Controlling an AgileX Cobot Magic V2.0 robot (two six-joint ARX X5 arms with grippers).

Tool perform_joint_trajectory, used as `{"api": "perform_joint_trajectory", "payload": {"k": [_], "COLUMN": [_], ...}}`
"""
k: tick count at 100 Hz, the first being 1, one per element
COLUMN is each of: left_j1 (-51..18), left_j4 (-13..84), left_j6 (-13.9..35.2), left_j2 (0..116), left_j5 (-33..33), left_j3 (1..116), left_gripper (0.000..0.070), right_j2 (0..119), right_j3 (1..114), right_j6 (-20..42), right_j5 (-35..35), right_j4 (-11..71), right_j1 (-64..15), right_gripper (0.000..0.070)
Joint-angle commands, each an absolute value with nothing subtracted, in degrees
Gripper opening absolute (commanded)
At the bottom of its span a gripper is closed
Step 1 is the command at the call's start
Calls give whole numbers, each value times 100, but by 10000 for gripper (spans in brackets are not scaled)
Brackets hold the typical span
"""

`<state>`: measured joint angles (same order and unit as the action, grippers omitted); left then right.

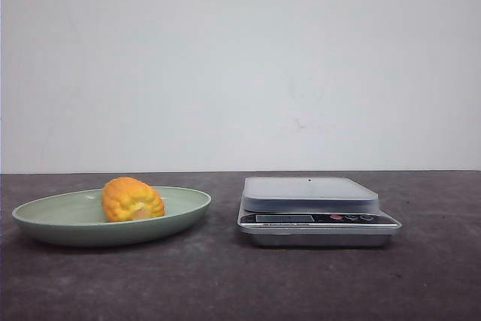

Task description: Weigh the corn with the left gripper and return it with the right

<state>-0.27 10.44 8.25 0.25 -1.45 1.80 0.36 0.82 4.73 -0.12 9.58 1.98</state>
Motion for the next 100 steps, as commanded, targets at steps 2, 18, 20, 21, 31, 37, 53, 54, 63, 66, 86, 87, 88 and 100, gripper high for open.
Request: {"api": "perform_joint_trajectory", "payload": {"k": [2,18,20,21,31,37,53,54,63,66,86,87,88,100], "left_j1": [-34,-34,-34,-34,-34,-34,-34,-34,-34,-34,-34,-34,-34,-34], "left_j4": [1074,1074,1074,1074,1074,1074,1074,1074,1070,1068,985,985,985,847], "left_j6": [757,757,757,757,757,757,755,757,757,757,757,760,760,869], "left_j2": [19,19,19,19,19,19,19,19,19,19,19,19,19,19], "left_j5": [-148,-145,-145,-148,-145,-145,-145,-145,-145,-145,-148,-148,-148,-148], "left_j3": [89,89,89,89,91,89,89,89,91,89,89,89,89,89], "left_gripper": [16,16,17,16,16,16,16,16,16,16,16,16,16,10], "right_j2": [23,23,23,23,23,23,23,23,23,23,23,23,23,23], "right_j3": [58,58,58,58,58,58,58,58,58,58,58,58,58,60], "right_j6": [517,519,517,517,517,519,530,539,622,685,755,755,755,976], "right_j5": [1,1,1,1,1,1,-8,-10,-43,-67,-69,-69,-67,-45], "right_j4": [891,891,891,891,891,891,891,891,917,939,948,948,948,948], "right_j1": [202,202,202,202,202,202,202,202,202,202,202,202,202,202], "right_gripper": [15,15,15,15,15,15,15,15,15,15,15,15,15,6]}}
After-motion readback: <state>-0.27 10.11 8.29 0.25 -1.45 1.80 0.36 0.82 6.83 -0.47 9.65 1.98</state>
